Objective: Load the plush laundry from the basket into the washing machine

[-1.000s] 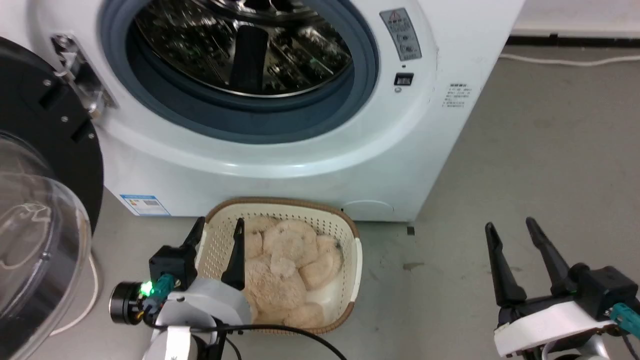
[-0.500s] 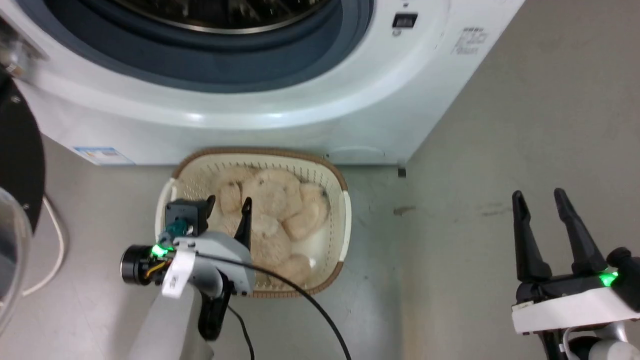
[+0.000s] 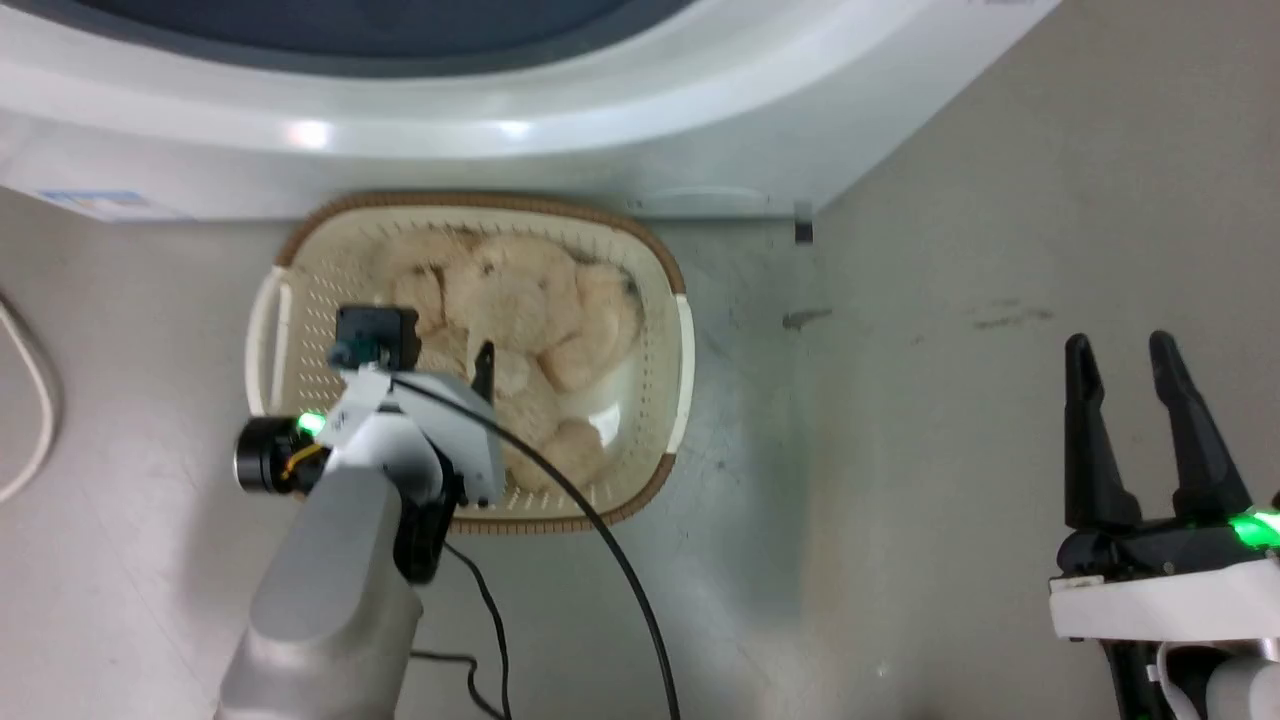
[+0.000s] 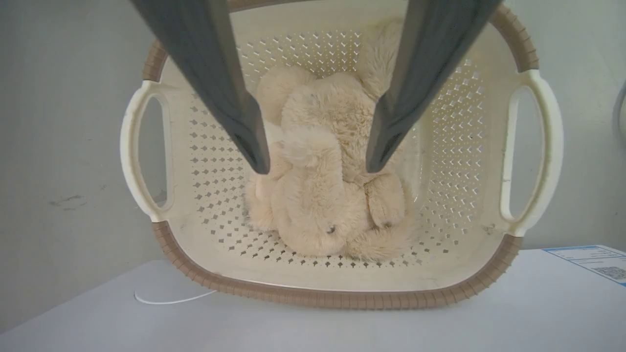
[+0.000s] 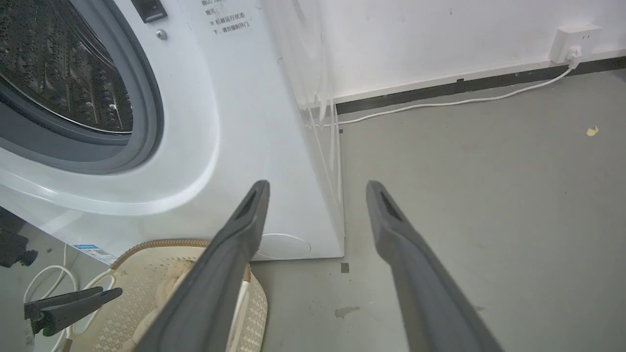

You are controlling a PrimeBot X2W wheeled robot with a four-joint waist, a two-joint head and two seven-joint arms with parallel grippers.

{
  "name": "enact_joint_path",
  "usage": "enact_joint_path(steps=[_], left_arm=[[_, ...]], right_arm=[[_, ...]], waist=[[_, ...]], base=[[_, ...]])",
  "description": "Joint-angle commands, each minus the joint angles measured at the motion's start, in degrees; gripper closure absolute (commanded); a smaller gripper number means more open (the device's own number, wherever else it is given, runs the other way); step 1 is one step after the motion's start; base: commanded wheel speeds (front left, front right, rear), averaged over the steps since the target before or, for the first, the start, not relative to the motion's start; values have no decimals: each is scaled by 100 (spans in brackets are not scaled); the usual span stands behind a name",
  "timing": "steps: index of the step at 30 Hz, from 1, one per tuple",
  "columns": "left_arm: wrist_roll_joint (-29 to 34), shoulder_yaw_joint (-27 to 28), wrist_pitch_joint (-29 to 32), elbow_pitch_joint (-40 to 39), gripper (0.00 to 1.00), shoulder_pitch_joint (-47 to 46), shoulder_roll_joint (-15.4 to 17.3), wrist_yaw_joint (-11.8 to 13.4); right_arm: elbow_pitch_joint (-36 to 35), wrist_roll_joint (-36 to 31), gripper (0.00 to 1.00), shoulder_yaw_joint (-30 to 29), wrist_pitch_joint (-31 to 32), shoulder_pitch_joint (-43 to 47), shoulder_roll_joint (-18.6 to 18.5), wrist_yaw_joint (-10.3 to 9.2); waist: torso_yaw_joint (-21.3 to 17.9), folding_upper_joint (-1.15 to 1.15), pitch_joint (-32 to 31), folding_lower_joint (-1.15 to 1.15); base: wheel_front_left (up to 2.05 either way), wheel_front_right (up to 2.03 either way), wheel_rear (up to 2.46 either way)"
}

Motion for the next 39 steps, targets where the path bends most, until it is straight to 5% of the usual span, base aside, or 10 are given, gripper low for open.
enact_joint_path(steps=[1, 30, 31, 32, 39], left_arm=[[-37, -59, 51, 166, 0, -263, 44, 62], [-236, -746, 936, 1613, 0, -2403, 423, 572], [-257, -757, 917, 1642, 27, -2461, 412, 608], [-281, -775, 925, 1681, 100, -2511, 394, 622], [-538, -894, 1025, 1979, 100, -2775, 271, 512]], right_arm=[[-103, 88, 0, -26, -71, -118, -19, 3], [-685, 924, 0, -106, -418, -100, -26, 4], [-692, 945, 0, -107, -430, -111, -26, 4], [-695, 967, 0, -109, -442, -128, -27, 4], [-727, 1079, 0, -116, -526, -290, -28, 4]], waist=[[-42, 0, 283, -1], [-296, 0, 2182, -1], [-295, 0, 2237, -1], [-294, 0, 2289, -1], [-248, 0, 2525, -1]], base=[[0, 0, 0], [0, 0, 0], [0, 0, 0], [0, 0, 0], [0, 0, 0]])
